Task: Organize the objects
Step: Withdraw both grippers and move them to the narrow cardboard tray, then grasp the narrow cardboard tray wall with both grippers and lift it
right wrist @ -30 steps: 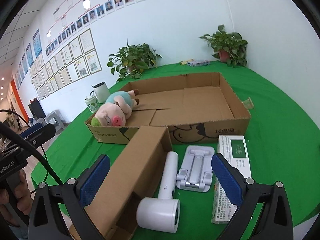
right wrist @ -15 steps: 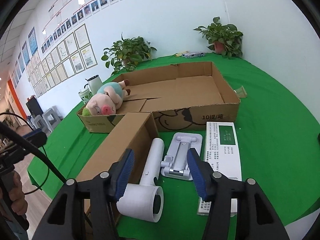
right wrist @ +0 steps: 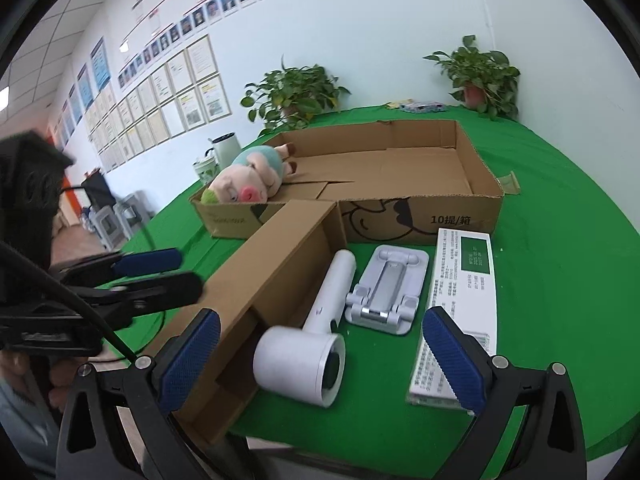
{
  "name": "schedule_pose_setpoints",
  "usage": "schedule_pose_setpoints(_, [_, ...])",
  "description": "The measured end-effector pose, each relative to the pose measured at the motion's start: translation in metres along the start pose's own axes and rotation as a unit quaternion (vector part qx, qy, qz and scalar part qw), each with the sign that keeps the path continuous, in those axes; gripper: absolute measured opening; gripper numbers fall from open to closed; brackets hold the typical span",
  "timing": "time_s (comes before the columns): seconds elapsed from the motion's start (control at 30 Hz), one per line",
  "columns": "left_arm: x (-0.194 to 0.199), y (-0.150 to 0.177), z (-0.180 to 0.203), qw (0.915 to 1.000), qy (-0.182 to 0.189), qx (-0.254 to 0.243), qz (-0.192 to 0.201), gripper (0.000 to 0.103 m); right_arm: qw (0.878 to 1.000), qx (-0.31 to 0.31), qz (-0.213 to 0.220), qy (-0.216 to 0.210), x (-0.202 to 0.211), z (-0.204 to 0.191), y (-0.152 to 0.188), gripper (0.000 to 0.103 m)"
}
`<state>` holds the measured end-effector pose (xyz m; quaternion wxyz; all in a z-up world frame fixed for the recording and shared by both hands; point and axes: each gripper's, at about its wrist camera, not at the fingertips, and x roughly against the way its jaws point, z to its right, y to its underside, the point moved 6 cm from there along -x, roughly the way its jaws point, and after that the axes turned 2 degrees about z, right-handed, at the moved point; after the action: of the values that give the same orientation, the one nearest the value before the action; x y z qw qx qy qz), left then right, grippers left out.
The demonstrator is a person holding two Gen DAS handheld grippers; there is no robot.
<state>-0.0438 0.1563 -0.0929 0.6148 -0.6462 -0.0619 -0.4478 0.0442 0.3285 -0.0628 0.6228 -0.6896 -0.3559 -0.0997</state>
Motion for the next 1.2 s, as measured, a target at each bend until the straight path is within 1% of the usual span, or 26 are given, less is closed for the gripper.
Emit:
schedule_pose_setpoints(0.07, [-0.013,0.007,0.005,0.9992,-0.024,-0.020,-0.025,0.070,1.000,-0.002,-0.008,-0.010,0.004,0.002,0.007,0.102])
schedule_pose_setpoints(0.1, [-0.013,0.008,0.007,0.9986,-0.040,-0.032,-0.016,0.070,1.000,-0.002,-0.010,-0.012,0.006,0.002,0.010,0.102])
schedule_pose_setpoints(0.13, [-0.016,0.010,0.008,0.9977,-0.050,-0.043,-0.018,0.071,1.000,0.000,-0.013,-0.013,0.006,0.002,0.012,0.102])
schedule_pose_setpoints(0.2, [-0.021,0.014,0.006,0.9957,-0.069,-0.055,-0.030,0.070,1.000,0.003,-0.017,-0.015,0.007,0.001,0.017,0.102])
schedule_pose_setpoints(0.23, [-0.025,0.017,0.002,0.9952,-0.070,-0.053,-0.042,0.068,1.000,0.002,-0.020,-0.020,0.006,0.000,0.018,0.102])
schedule_pose_setpoints(0.27, [-0.026,0.018,0.000,0.9960,-0.061,-0.043,-0.048,0.068,0.999,0.000,-0.024,-0.026,0.003,0.000,0.019,0.102])
schedule_pose_setpoints(0.33, [-0.024,0.018,-0.007,0.9978,-0.045,-0.015,-0.046,0.067,0.999,-0.003,-0.030,-0.035,0.000,-0.004,0.023,0.102])
schedule_pose_setpoints(0.43, [-0.017,0.019,-0.019,0.9982,-0.038,0.013,-0.044,0.064,0.998,-0.002,-0.038,-0.052,-0.007,-0.013,0.024,0.102])
schedule_pose_setpoints(0.53, [-0.007,0.021,-0.037,0.9972,-0.024,0.060,-0.039,0.060,0.997,0.001,-0.045,-0.068,-0.014,-0.022,0.024,0.102])
schedule_pose_setpoints(0.6, [0.001,0.024,-0.051,0.9952,-0.020,0.090,-0.034,0.059,0.996,-0.001,-0.048,-0.080,-0.020,-0.029,0.023,0.102])
schedule_pose_setpoints(0.7, [0.013,0.029,-0.071,0.9922,-0.014,0.121,-0.028,0.059,0.994,-0.007,-0.055,-0.096,-0.028,-0.039,0.019,0.102])
schedule_pose_setpoints(0.83, [0.025,0.036,-0.092,0.9881,-0.023,0.151,-0.019,0.059,0.991,-0.013,-0.061,-0.118,-0.038,-0.056,0.012,0.102])
schedule_pose_setpoints(0.9, [0.031,0.040,-0.103,0.9847,-0.026,0.172,-0.013,0.059,0.990,-0.016,-0.069,-0.125,-0.044,-0.066,0.009,0.102])
schedule_pose_setpoints(0.97, [0.038,0.044,-0.113,0.9808,-0.021,0.194,-0.008,0.059,0.988,-0.015,-0.077,-0.134,-0.051,-0.079,0.007,0.102])
schedule_pose_setpoints(1.07, [0.044,0.050,-0.123,0.9767,-0.013,0.214,0.001,0.058,0.982,-0.022,-0.100,-0.157,-0.065,-0.101,0.008,0.099])
schedule_pose_setpoints(1.13, [0.047,0.055,-0.129,0.9729,-0.003,0.231,0.005,0.058,0.979,-0.022,-0.121,-0.163,-0.078,-0.117,0.011,0.096])
schedule_pose_setpoints(1.17, [0.048,0.057,-0.132,0.9716,0.001,0.237,0.006,0.058,0.978,-0.023,-0.134,-0.160,-0.087,-0.124,0.014,0.093])
schedule_pose_setpoints(1.2, [0.050,0.057,-0.134,0.9710,0.003,0.239,0.007,0.058,0.976,-0.025,-0.148,-0.156,-0.096,-0.129,0.018,0.085])
